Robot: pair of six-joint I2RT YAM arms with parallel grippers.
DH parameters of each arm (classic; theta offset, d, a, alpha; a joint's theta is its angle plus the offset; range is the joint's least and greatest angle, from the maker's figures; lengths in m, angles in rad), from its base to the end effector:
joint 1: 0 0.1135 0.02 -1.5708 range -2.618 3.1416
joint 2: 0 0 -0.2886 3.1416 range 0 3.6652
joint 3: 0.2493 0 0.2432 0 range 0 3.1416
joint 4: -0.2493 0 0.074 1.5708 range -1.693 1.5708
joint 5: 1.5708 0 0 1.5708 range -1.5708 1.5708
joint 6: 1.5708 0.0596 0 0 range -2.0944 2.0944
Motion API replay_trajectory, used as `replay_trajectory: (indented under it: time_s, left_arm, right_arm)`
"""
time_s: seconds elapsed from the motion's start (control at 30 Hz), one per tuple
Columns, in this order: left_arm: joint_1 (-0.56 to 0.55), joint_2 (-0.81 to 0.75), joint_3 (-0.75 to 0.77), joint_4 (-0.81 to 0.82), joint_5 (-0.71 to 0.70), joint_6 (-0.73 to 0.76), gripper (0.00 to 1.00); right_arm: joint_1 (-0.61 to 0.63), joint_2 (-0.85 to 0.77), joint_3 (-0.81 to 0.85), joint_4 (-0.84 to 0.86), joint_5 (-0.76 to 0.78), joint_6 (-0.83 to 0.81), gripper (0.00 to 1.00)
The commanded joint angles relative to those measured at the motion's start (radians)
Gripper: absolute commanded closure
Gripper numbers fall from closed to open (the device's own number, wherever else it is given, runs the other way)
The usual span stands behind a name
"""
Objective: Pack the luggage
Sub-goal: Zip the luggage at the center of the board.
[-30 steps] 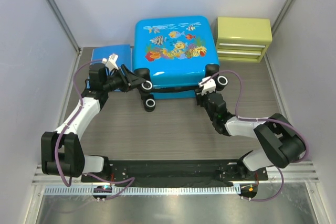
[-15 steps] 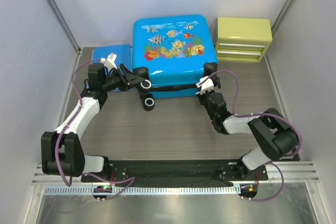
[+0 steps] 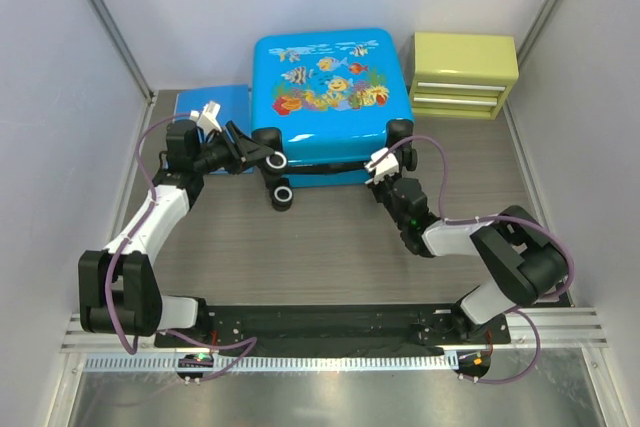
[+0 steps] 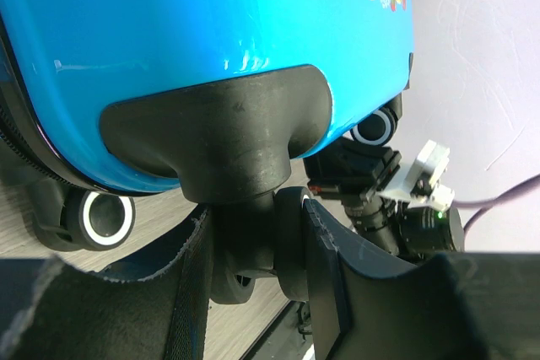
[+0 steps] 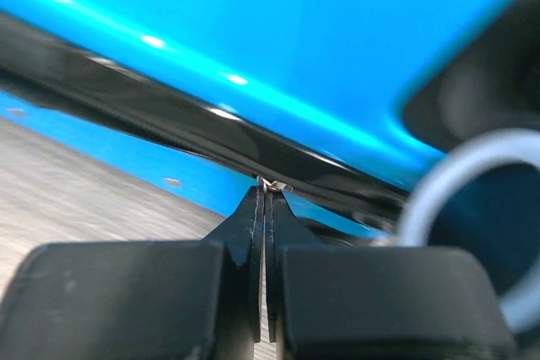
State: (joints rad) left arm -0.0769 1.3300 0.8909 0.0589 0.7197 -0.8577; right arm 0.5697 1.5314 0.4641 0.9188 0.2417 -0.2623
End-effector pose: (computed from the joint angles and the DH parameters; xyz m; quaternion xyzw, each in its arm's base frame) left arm 0.2964 -0.0622 0.3038 -0.1123 0.7918 -0.4967 0.3372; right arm 0.2648 0.1527 0.2049 -0.2319 0.7197 0.0089 0.6543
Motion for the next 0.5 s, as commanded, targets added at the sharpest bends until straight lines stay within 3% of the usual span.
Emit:
replay_trajectory:
  time_s: [0.0, 0.47]
  left_arm:
    - [0.003, -0.026, 0.034, 0.206, 0.103, -0.004, 1.00]
    - [0.003, -0.015, 0.029, 0.225, 0.113, -0.017, 1.00]
  right_arm:
    - [0.105, -0.007, 0.065, 0.086, -0.065, -0.052, 0.99]
    - [0.251, 0.136, 0.182, 0.109, -0.012, -0.038, 0.99]
